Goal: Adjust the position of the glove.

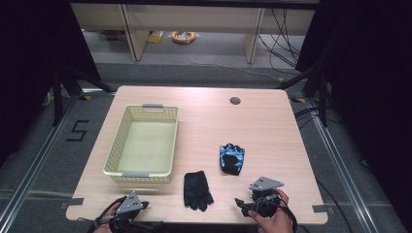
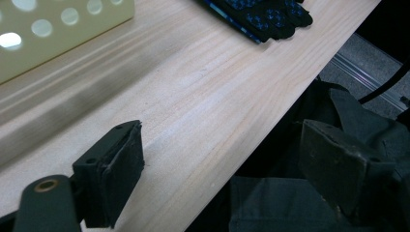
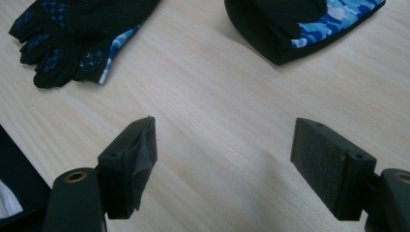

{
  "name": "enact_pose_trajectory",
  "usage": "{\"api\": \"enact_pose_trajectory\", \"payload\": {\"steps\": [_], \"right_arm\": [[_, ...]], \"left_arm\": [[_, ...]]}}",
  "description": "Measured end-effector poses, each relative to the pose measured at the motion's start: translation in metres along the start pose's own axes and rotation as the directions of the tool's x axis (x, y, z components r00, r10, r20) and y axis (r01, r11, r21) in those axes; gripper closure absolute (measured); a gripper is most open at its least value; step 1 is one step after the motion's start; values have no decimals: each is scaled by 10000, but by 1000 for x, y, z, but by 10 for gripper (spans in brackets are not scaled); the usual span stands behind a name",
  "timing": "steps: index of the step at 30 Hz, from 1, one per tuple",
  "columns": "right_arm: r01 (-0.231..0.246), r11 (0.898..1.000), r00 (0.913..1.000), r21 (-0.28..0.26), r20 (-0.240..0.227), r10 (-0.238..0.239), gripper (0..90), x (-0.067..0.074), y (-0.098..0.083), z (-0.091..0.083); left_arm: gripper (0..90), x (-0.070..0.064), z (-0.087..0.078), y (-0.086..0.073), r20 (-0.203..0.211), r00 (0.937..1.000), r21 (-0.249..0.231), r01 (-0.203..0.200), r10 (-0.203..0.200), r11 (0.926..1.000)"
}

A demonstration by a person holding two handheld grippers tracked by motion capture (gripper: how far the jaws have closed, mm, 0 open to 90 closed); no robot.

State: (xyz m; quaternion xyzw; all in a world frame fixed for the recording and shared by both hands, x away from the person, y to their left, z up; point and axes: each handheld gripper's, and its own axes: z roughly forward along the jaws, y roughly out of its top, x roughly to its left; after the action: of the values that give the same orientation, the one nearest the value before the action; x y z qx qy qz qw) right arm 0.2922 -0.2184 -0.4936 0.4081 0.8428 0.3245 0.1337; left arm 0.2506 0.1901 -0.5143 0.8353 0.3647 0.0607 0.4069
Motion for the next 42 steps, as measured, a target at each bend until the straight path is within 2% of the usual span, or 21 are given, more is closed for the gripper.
{"api": "enact_pose_trajectory", "payload": {"steps": [4, 7, 9, 10, 11, 13, 18, 19, 21, 23, 25, 28, 31, 33, 34, 35, 36, 37, 38, 40, 42], "right_arm": [[-139, 9999, 9999, 30, 26, 139, 244, -1, 0, -1], [62, 9997, 9999, -257, -79, -64, 236, -3, 0, 1], [-189, 9997, 9998, -183, -106, 187, 236, -3, 0, -1], [-14, 9995, 9999, -331, -112, 10, 235, -4, 0, -1], [7, 9991, 9999, -413, -124, -12, 235, -4, 0, -1], [-19, 9991, 9999, -432, -167, 11, 231, -3, 1, -1], [338, 9956, 9988, -873, -317, -367, 251, -4, 4, -2], [338, 9956, 9988, -873, -317, -367, 251, -4, 4, -2], [309, 9950, 9988, -950, -361, -345, 261, -3, 6, -1], [436, 9943, 9980, -976, -408, -477, 268, -2, 9, -1], [557, 9937, 9969, -977, -498, -608, 279, 0, 13, 0], [610, 9934, 9960, -976, -592, -670, 285, 2, 19, 1], [803, 9912, 9939, -1049, -668, -876, 292, 3, 23, 3], [686, 9933, 9948, -926, -689, -751, 292, 5, 24, 3], [796, 9921, 9937, -974, -713, -867, 293, 5, 24, 4], [1019, 9900, 9915, -980, -705, -1090, 297, 6, 27, 5], [946, 9910, 9918, -952, -764, -1020, 298, 6, 28, 6], [902, 9917, 9921, -917, -790, -975, 298, 8, 30, 6], [1097, 9888, 9906, -1007, -710, -1172, 298, 7, 32, 7], [1115, 9892, 9888, -947, -892, -1199, 301, 9, 37, 9], [1224, 9870, 9868, -1037, -935, -1322, 314, 10, 43, 11]], "left_arm": [[158, 1, -1, 0, 18, 9999, 157, -134, 134, 9998], [158, 1, -1, 0, -173, 9998, 154, -132, 135, 9998], [158, 1, -1, 0, -158, 9997, 160, -172, 175, 9997], [158, 1, -1, 0, -219, 9996, 178, -155, 159, 9997], [158, 0, -1, 0, 3, 10000, 59, -33, 33, 10000], [158, 1, -1, 1, -1, 9999, 154, -131, 131, 9998], [161, 3, -3, 2, -212, 9996, 87, -166, 168, 9998], [161, 2, -3, 1, -116, 9998, -64, 187, -188, 9998], [166, 4, -3, 2, -197, 9998, -125, 30, -33, 9999], [167, 2, -2, 3, -81, 9999, -224, 123, -125, 9997], [167, 2, -2, 4, -110, 9999, -44, 30, -31, 10000], [168, -1, 1, 5, -12, 9999, -229, 162, -163, 9996], [169, -3, 3, 7, 72, 10000, -285, 18, -16, 9996], [171, -3, 3, 8, 83, 9999, -201, -107, 109, 9997], [171, -5, 5, 8, 126, 9996, -341, 247, -243, 9991], [171, -5, 5, 9, 106, 9997, -426, 237, -233, 9988], [172, -4, 5, 10, 121, 9999, -340, 37, -33, 9994], [172, -4, 6, 11, 167, 9996, -225, 225, -221, 9995], [172, -6, 8, 12, 66, 9995, -536, 309, -306, 9981], [173, -6, 11, 15, 136, 9998, -480, 151, -145, 9987], [178, -8, 12, 16, 224, 9994, -310, 262, -255, 9992]]}}
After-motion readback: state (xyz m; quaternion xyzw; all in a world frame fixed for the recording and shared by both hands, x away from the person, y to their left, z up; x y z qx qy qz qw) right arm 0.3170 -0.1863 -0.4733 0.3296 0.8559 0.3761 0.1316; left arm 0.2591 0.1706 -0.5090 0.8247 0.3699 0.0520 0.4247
